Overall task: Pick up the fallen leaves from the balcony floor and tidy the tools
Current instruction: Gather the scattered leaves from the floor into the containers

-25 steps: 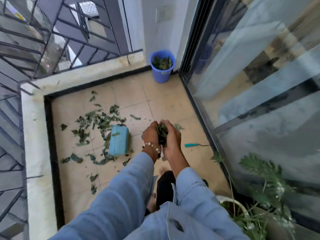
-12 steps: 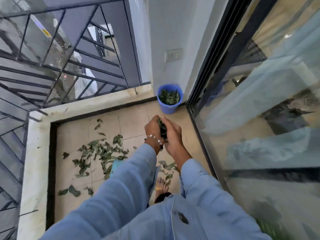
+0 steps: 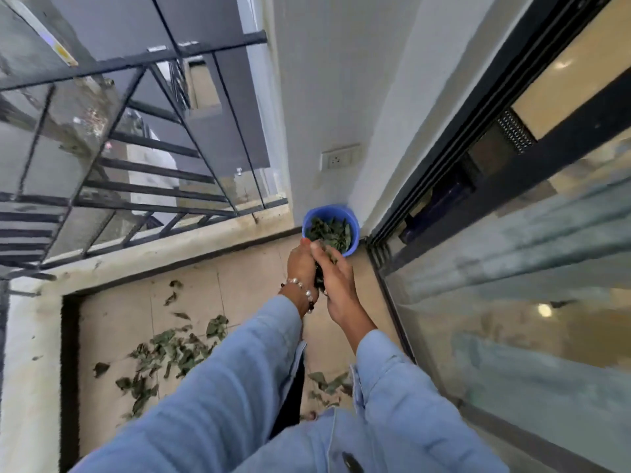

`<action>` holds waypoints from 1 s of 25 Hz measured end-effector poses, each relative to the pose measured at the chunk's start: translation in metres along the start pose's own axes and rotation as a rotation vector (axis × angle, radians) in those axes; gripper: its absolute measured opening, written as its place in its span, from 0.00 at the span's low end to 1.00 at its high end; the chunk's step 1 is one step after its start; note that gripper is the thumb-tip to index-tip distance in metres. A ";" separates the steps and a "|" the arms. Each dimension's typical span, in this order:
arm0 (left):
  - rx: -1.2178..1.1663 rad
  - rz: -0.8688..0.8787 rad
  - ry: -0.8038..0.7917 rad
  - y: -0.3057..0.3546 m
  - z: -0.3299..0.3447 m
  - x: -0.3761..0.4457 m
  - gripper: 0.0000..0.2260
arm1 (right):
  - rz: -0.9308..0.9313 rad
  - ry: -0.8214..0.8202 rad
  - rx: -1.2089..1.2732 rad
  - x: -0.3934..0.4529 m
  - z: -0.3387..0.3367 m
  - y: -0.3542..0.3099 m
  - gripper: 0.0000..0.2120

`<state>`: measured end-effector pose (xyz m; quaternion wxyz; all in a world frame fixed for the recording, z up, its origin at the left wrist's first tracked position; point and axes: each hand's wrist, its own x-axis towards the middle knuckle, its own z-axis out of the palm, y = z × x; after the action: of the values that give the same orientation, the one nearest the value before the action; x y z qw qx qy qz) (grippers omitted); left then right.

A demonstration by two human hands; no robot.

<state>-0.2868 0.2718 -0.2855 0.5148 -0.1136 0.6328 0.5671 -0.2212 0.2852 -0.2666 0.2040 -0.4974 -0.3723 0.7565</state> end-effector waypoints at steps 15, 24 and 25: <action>-0.119 -0.282 0.047 0.011 0.082 0.303 0.21 | 0.217 0.279 -0.167 0.356 -0.070 0.054 0.18; 0.479 -0.029 0.148 -0.092 0.024 0.489 0.18 | -0.037 0.059 -1.510 0.519 -0.105 0.190 0.36; 0.477 -0.026 0.164 -0.104 0.013 0.499 0.20 | 0.026 -0.052 -1.549 0.521 -0.111 0.196 0.38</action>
<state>-0.4260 0.4681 -0.7347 0.4811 -0.0423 0.7869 0.3840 -0.3290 0.5540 -0.7548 -0.2199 -0.4845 -0.7939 0.2942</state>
